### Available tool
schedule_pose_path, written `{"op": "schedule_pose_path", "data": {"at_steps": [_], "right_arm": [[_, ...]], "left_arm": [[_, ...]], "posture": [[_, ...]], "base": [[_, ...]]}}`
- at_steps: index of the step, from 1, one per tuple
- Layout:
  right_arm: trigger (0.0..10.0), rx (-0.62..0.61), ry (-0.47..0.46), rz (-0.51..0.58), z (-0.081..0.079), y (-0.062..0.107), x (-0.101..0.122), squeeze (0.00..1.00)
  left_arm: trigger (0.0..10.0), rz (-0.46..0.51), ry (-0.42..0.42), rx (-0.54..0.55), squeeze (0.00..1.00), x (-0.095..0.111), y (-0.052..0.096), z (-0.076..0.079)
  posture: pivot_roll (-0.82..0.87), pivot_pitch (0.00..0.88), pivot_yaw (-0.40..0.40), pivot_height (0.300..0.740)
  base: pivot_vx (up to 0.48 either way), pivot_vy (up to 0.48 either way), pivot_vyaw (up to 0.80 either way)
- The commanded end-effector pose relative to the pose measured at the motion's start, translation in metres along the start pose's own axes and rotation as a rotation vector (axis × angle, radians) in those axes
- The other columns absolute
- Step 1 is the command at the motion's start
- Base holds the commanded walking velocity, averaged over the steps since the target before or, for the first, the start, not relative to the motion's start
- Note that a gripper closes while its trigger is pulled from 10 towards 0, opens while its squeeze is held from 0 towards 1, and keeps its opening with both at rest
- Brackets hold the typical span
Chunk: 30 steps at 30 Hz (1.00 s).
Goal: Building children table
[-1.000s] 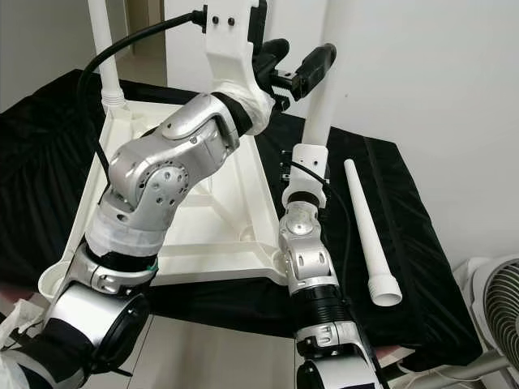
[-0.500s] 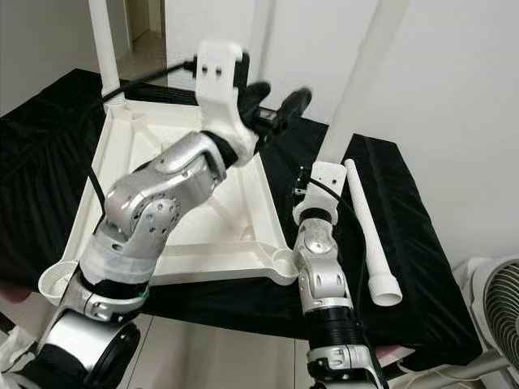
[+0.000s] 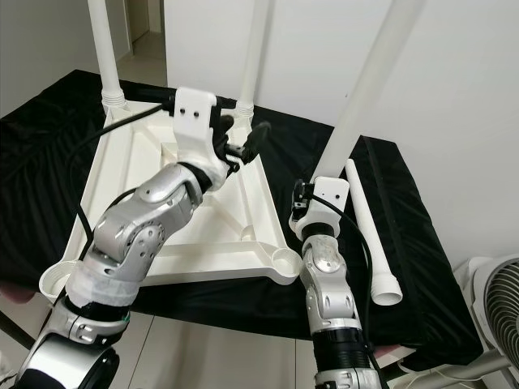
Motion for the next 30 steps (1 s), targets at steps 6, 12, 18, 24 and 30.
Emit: {"op": "schedule_pose_path", "data": {"at_steps": [6, 12, 18, 24, 30], "right_arm": [[10.0, 0.107, -0.026, 0.013, -0.001, 0.012, 0.002, 0.00], [10.0, 0.150, -0.033, 0.002, -0.002, 0.019, 0.000, 0.00], [10.0, 0.160, -0.029, -0.011, 0.001, 0.023, -0.003, 0.00], [10.0, 0.175, -0.027, -0.011, 0.003, 0.024, -0.003, 0.00], [10.0, 0.200, -0.030, -0.008, 0.001, 0.025, -0.002, 0.00]], "left_arm": [[10.0, 0.036, -0.098, -0.116, 0.00, -0.012, 0.014, 0.011], [10.0, 0.068, -0.166, -0.183, 0.00, -0.020, 0.025, 0.015], [10.0, 0.041, -0.228, -0.277, 0.00, -0.032, 0.035, 0.025], [10.0, 0.032, -0.225, -0.332, 0.00, -0.037, 0.040, 0.033], [10.0, 0.035, -0.244, -0.340, 0.00, -0.041, 0.043, 0.034]], "posture": [[0.00, 0.005, -0.116, 0.740], [0.00, 0.006, -0.115, 0.740], [0.00, 0.010, -0.116, 0.740], [0.00, 0.010, -0.116, 0.740], [0.00, 0.012, -0.118, 0.740]], "base": [[0.000, 0.000, 0.00], [0.000, 0.000, 0.00], [0.000, 0.000, 0.00], [0.000, 0.000, 0.00], [0.000, 0.000, 0.00]]}}
Point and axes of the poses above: a point about 5 cm out from each wrist's last joint towards the gripper, its own y axis pointing back from the gripper into the wrist, its own x axis along the axis of the wrist's last joint, z = x × y, the point moved 2 cm from there along -y, pointing out of the wrist towards the gripper, and after that the axes turned 9 degrees about -y, right-handed, at the moved point
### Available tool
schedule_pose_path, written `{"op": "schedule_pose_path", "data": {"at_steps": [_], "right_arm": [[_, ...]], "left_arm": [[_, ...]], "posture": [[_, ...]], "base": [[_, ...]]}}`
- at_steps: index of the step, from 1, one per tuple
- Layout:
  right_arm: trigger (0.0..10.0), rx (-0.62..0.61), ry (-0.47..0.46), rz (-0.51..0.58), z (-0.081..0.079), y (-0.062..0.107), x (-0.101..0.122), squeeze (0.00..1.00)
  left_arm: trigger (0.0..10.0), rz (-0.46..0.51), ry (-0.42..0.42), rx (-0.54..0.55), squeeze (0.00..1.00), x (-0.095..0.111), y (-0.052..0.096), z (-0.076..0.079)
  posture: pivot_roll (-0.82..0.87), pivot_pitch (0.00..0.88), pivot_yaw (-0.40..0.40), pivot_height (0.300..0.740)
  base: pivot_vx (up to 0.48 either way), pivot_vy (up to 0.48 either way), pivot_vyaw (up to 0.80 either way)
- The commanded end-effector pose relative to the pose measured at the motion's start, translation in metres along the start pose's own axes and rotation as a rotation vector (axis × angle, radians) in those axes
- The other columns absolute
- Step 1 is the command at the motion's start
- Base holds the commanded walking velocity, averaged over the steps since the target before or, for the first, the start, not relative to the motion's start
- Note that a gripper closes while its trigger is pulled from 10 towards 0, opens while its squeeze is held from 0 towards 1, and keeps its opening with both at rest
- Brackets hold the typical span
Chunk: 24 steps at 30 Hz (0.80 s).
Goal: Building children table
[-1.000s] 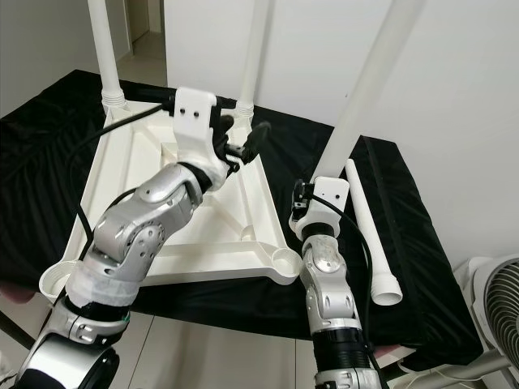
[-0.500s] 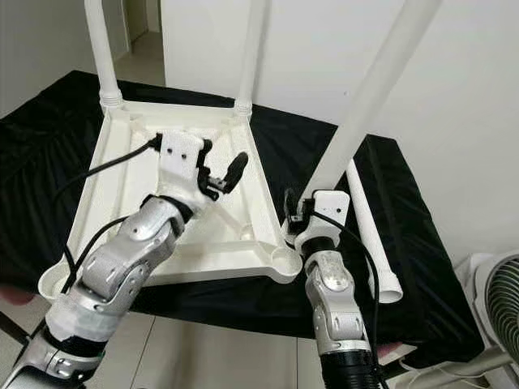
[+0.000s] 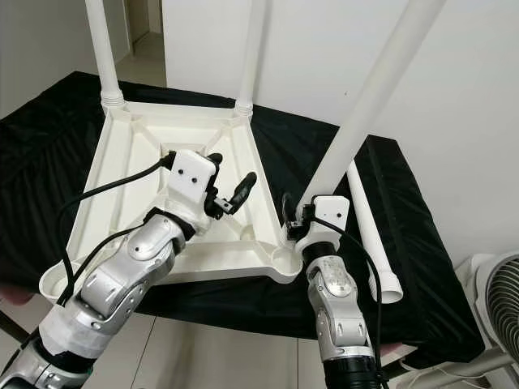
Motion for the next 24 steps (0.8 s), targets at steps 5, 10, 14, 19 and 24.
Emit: {"op": "schedule_pose_path", "data": {"at_steps": [5, 10, 14, 19, 24], "right_arm": [[10.0, 0.034, 0.009, 0.014, 0.001, 0.005, 0.004, 0.00], [10.0, 0.046, 0.019, 0.009, 0.001, 0.007, 0.003, 0.00], [10.0, 0.062, 0.026, -0.004, 0.000, 0.011, 0.001, 0.00], [10.0, 0.081, 0.038, -0.019, -0.002, 0.016, -0.003, 0.00], [10.0, 0.107, 0.048, -0.051, -0.005, 0.023, -0.011, 0.00]], "left_arm": [[10.0, 0.044, -0.031, -0.319, 0.00, 0.000, 0.008, 0.028], [10.0, 0.049, -0.045, -0.351, 0.00, -0.003, 0.012, 0.032], [10.0, 0.048, -0.013, -0.392, 0.00, -0.006, 0.019, 0.037], [10.0, 0.051, -0.003, -0.422, 0.00, -0.007, 0.025, 0.039], [10.0, 0.024, 0.011, -0.504, 0.00, -0.014, 0.035, 0.047]], "posture": [[0.00, 0.013, -0.125, 0.740], [0.00, 0.013, -0.128, 0.740], [0.00, 0.013, -0.131, 0.740], [0.00, 0.013, -0.133, 0.740], [0.00, 0.013, -0.133, 0.740]], "base": [[0.000, 0.000, 0.00], [0.000, 0.000, 0.00], [0.000, 0.000, 0.00], [0.000, 0.000, 0.00], [0.000, 0.000, 0.00]]}}
Point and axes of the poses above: a point about 5 cm out from each wrist's last joint towards the gripper, its own y axis pointing back from the gripper into the wrist, its own x axis along the axis of the wrist's last joint, z = x × y, the point moved 2 cm from there along -y, pointing out of the wrist towards the gripper, and after that the axes turned 9 degrees about -y, right-handed, at the moved point
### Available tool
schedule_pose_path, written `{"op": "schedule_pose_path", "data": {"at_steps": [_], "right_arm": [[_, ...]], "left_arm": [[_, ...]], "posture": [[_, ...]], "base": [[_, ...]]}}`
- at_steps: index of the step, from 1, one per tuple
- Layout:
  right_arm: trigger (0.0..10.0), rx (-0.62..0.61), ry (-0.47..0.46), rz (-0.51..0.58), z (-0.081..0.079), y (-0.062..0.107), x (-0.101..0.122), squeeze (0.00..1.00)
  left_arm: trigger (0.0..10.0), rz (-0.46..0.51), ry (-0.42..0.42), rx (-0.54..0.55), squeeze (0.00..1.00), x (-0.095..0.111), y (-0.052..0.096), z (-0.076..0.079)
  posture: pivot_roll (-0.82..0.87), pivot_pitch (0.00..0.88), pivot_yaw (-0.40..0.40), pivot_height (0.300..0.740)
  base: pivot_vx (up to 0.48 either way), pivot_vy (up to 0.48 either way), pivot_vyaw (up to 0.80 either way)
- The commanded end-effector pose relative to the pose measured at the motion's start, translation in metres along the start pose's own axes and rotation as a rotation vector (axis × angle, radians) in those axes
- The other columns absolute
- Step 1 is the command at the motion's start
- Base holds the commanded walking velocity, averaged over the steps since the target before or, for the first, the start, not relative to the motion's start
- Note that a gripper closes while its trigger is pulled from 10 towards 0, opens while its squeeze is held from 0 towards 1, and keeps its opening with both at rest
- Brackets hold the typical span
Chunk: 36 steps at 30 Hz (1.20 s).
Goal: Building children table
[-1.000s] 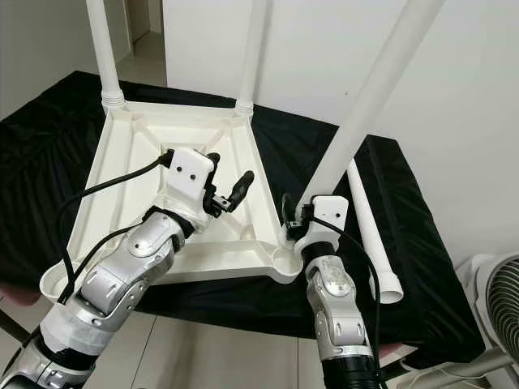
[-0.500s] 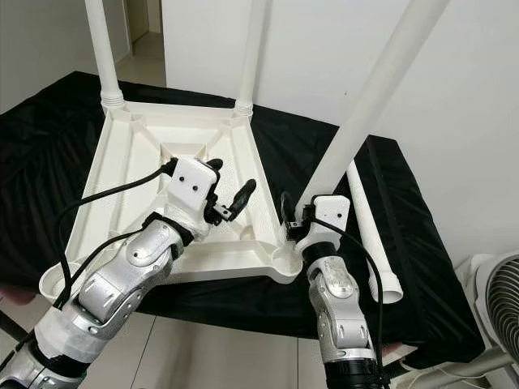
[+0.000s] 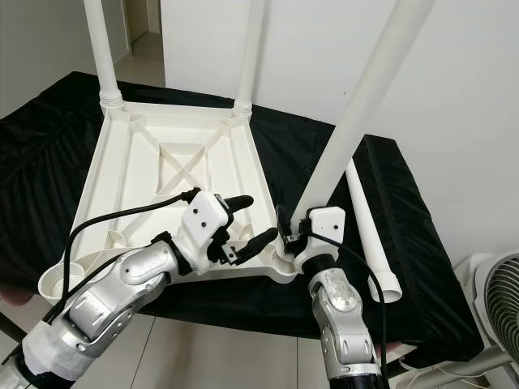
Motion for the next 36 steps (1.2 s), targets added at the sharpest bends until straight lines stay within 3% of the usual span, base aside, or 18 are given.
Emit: {"op": "schedule_pose_path", "data": {"at_steps": [1, 17, 28, 33, 36], "right_arm": [[10.0, 0.016, 0.027, 0.006, 0.001, 0.003, 0.002, 0.00], [10.0, 0.053, 0.066, -0.065, 0.003, 0.005, -0.019, 0.00], [10.0, 0.051, 0.048, -0.104, 0.008, 0.002, -0.031, 0.00], [10.0, 0.085, 0.079, -0.114, 0.005, 0.003, -0.033, 0.00], [10.0, 0.172, 0.165, -0.130, -0.001, 0.007, -0.038, 0.00]], "left_arm": [[10.0, 0.012, 0.021, -0.099, 0.00, 0.000, 0.000, 0.013], [10.0, -0.099, 0.066, -0.215, 0.00, -0.021, 0.016, 0.025], [10.0, -0.126, 0.060, -0.207, 0.00, -0.024, 0.019, 0.025], [10.0, -0.128, 0.058, -0.206, 0.00, -0.023, 0.020, 0.025], [10.0, -0.133, 0.052, -0.208, 0.00, -0.023, 0.020, 0.024]], "posture": [[-0.01, 0.013, -0.131, 0.740], [0.00, 0.019, -0.116, 0.740], [0.01, 0.030, -0.113, 0.740], [0.01, 0.030, -0.112, 0.740], [0.01, 0.032, -0.110, 0.740]], "base": [[0.000, 0.000, 0.00], [0.000, 0.000, 0.00], [0.000, 0.000, 0.00], [0.000, 0.000, 0.00], [0.000, 0.000, 0.00]]}}
Point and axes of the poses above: a point about 5 cm out from each wrist's last joint towards the gripper, its own y axis pointing back from the gripper into the wrist, its own x axis along the axis of the wrist's last joint, z = x × y, the point moved 2 cm from there along -y, pointing out of the wrist towards the gripper, and after that the axes turned 9 degrees about -y, right-handed, at the moved point
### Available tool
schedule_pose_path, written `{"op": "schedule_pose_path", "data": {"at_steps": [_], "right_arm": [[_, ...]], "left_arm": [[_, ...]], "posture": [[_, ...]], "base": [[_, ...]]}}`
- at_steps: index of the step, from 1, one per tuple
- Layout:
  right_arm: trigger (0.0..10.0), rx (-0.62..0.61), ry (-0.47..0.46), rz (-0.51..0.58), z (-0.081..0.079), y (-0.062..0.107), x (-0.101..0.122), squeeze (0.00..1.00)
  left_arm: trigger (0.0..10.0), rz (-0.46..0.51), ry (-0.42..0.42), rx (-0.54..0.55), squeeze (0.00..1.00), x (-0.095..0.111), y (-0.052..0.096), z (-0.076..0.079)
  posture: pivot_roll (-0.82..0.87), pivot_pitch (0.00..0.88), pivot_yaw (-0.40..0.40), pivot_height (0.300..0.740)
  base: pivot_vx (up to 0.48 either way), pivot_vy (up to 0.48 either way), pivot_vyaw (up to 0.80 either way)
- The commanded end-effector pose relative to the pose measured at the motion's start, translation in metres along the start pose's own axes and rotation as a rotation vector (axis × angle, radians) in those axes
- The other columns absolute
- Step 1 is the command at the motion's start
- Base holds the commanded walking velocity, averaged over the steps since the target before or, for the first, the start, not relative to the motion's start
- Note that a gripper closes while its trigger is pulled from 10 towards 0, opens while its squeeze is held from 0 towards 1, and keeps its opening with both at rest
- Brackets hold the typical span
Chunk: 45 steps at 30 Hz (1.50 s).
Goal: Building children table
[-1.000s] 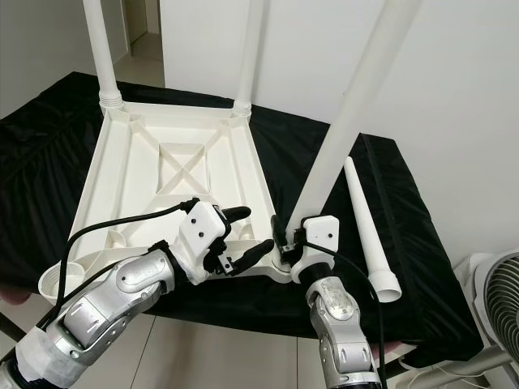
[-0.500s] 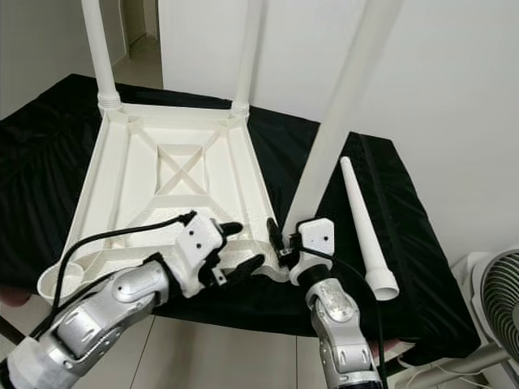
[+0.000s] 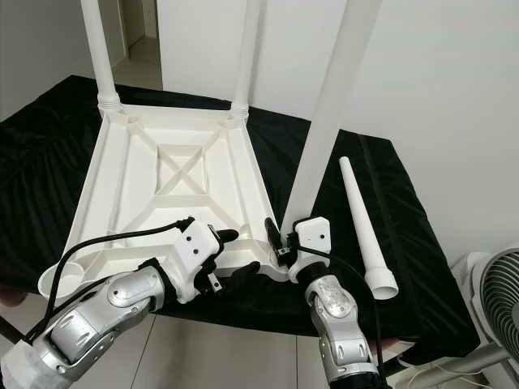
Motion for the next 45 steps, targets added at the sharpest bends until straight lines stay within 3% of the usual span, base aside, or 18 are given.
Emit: {"op": "schedule_pose_path", "data": {"at_steps": [1, 11, 17, 22, 35, 42, 45], "right_arm": [[10.0, 0.044, 0.026, -0.105, -0.003, 0.011, -0.023, 0.00], [10.0, 0.096, 0.060, -0.128, -0.010, 0.013, -0.030, 0.00], [10.0, 0.054, -0.020, -0.128, -0.006, 0.013, -0.033, 0.00], [10.0, -0.030, -0.222, -0.135, 0.001, 0.011, -0.038, 0.00], [10.0, -0.050, -0.290, -0.137, 0.001, 0.011, -0.041, 0.00], [10.0, -0.109, -0.396, -0.150, 0.004, 0.014, -0.046, 0.00], [10.0, -0.114, -0.400, -0.150, 0.005, 0.015, -0.046, 0.00]], "left_arm": [[10.0, 0.021, -0.009, -0.170, 0.00, 0.004, 0.001, 0.012], [10.0, 0.024, -0.020, -0.176, 0.00, 0.006, 0.000, 0.012], [10.0, 0.025, -0.019, -0.175, 0.00, 0.007, 0.000, 0.012], [10.0, 0.028, -0.022, -0.175, 0.00, 0.009, 0.001, 0.012], [10.0, 0.027, -0.026, -0.174, 0.00, 0.010, 0.001, 0.012], [10.0, 0.029, -0.027, -0.174, 0.00, 0.011, 0.002, 0.012], [10.0, 0.029, -0.027, -0.174, 0.00, 0.011, 0.002, 0.012]], "posture": [[0.00, 0.033, -0.107, 0.740], [0.00, 0.032, -0.105, 0.740], [0.00, 0.032, -0.104, 0.740], [0.01, 0.034, -0.104, 0.740], [0.01, 0.036, -0.102, 0.740], [0.01, 0.039, -0.104, 0.740], [0.01, 0.039, -0.104, 0.740]], "base": [[0.000, 0.000, 0.00], [0.000, 0.000, 0.00], [0.000, 0.000, 0.00], [0.000, 0.000, 0.00], [0.000, 0.000, 0.00], [0.000, 0.000, 0.00], [0.000, 0.000, 0.00]]}}
Point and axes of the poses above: a point about 5 cm out from each wrist's last joint towards the gripper, its own y axis pointing back from the gripper into the wrist, its own x axis along the axis of the wrist's last joint, z = x × y, the point moved 2 cm from there along -y, pointing out of the wrist towards the gripper, and after that the axes turned 9 degrees about -y, right-handed, at the moved point
